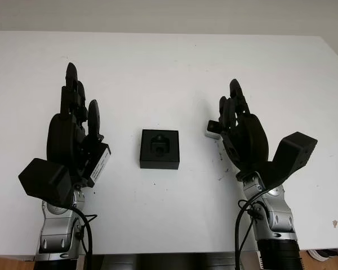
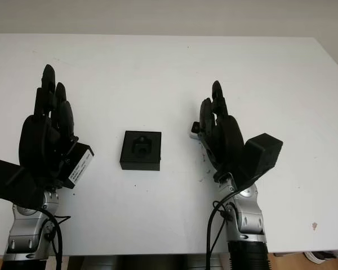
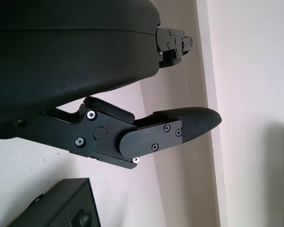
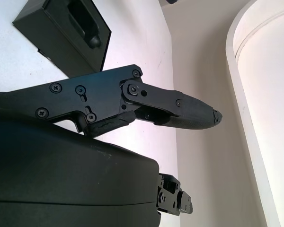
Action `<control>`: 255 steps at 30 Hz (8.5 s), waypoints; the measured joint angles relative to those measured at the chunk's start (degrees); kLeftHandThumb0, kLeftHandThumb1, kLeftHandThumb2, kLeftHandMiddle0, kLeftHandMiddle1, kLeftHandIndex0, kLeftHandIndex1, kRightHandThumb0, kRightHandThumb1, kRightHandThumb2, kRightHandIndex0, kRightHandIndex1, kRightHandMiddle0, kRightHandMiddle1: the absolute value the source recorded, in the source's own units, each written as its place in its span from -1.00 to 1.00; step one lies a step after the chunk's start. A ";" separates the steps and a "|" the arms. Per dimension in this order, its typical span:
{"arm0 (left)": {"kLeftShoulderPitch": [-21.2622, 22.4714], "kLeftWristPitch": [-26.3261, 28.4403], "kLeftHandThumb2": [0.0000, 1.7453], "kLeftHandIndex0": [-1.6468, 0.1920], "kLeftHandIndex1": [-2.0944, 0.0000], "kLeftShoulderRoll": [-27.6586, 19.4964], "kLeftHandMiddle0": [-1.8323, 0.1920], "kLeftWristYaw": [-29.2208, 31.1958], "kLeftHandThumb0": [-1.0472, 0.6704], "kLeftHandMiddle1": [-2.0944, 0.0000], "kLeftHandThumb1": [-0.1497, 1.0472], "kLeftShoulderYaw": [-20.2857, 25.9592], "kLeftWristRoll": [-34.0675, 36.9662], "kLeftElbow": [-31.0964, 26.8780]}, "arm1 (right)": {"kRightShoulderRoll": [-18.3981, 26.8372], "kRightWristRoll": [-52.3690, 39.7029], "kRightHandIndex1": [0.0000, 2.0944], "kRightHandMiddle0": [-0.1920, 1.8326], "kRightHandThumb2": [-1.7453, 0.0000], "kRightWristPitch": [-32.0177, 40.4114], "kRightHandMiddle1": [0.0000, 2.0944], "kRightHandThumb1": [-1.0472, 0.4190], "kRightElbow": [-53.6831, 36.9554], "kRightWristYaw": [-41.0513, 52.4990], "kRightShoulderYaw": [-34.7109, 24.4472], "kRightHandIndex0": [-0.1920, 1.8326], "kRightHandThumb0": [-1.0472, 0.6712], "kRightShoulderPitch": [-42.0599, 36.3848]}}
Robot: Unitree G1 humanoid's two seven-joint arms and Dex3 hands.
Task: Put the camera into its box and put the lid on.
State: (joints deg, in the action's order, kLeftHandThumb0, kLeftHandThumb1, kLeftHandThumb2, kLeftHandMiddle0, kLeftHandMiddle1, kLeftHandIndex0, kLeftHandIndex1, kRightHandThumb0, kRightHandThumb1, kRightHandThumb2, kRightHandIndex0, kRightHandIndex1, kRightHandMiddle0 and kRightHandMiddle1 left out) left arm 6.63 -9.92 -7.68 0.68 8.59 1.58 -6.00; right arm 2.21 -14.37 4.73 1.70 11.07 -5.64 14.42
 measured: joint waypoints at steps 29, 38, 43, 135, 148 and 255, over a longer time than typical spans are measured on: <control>-2.00 -0.35 -0.28 0.88 0.95 0.06 0.90 -0.43 -0.61 0.95 1.00 -0.55 -0.18 -1.06 | 18.01 23.27 -0.79 -0.60 0.96 -5.26 -0.75 -0.67 -3.62 -1.30 2.03 -0.58 -0.54 8.38; -2.28 -0.31 -0.27 0.88 0.95 0.15 0.91 -0.37 -0.62 0.95 1.00 -1.04 -0.76 -1.09 | 25.34 40.60 -0.81 -0.55 0.96 -7.38 -0.73 -0.61 0.79 -2.35 9.02 -0.55 -0.56 11.84; -2.28 -0.31 -0.26 0.88 0.95 0.47 0.91 -0.35 -0.61 0.95 1.00 -1.39 -1.08 -1.05 | 26.35 46.41 -0.83 -0.53 0.94 -1.51 -0.85 -0.63 0.48 1.64 12.43 -0.53 -0.50 12.60; -1.76 -2.38 -0.30 0.89 0.95 0.31 0.91 0.13 -0.63 0.94 1.00 -1.35 -1.44 1.12 | 24.16 46.50 1.00 -0.39 0.94 0.34 0.53 -0.86 13.73 -7.89 15.95 0.14 -0.26 12.62; -1.77 -1.36 -0.31 0.88 0.94 0.36 0.89 -0.15 -0.62 0.95 1.00 -1.48 -2.25 0.16 | 19.96 26.48 1.00 -0.41 0.94 -3.62 0.58 -0.86 15.20 -0.97 8.43 0.40 -0.28 13.42; -1.82 -0.05 -0.34 0.86 0.95 2.10 0.87 -3.16 -0.63 0.95 1.00 -3.89 -5.32 -0.06 | 5.13 28.76 -0.94 -0.67 0.90 0.61 1.00 -1.00 4.64 -3.54 18.60 -0.66 -0.27 4.88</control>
State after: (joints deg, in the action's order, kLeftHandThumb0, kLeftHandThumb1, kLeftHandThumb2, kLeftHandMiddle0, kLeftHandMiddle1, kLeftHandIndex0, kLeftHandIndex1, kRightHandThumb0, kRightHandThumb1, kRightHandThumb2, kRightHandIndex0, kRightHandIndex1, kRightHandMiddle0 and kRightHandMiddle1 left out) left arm 4.81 -9.96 -5.58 -2.48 4.71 -3.74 -6.06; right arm 7.34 14.39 5.34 6.34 7.53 12.96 19.30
